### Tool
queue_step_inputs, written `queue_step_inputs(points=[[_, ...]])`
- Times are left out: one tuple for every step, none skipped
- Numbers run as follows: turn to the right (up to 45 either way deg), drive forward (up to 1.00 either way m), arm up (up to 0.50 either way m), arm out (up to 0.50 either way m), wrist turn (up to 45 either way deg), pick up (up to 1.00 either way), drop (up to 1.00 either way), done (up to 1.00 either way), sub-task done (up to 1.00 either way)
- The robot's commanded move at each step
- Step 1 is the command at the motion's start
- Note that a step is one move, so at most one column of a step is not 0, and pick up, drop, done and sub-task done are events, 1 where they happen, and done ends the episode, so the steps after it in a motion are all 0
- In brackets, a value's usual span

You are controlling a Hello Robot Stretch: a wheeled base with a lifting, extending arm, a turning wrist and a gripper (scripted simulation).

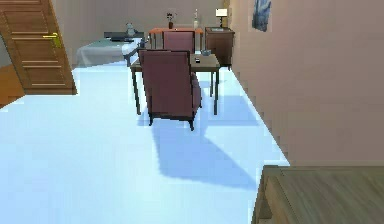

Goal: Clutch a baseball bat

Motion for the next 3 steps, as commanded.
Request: queue_step_inputs(points=[[0.0, 0.0, 0.5, 0.0, 0.0, 0.0, 0.0, 0.0, 0.0], [0.0, 0.0, 0.38, 0.0, 0.0, 0.0, 0.0, 0.0, 0.0], [0.0, 0.0, 0.0, 0.04, 0.0, 0.0, 0.0, 0.0, 0.0]])
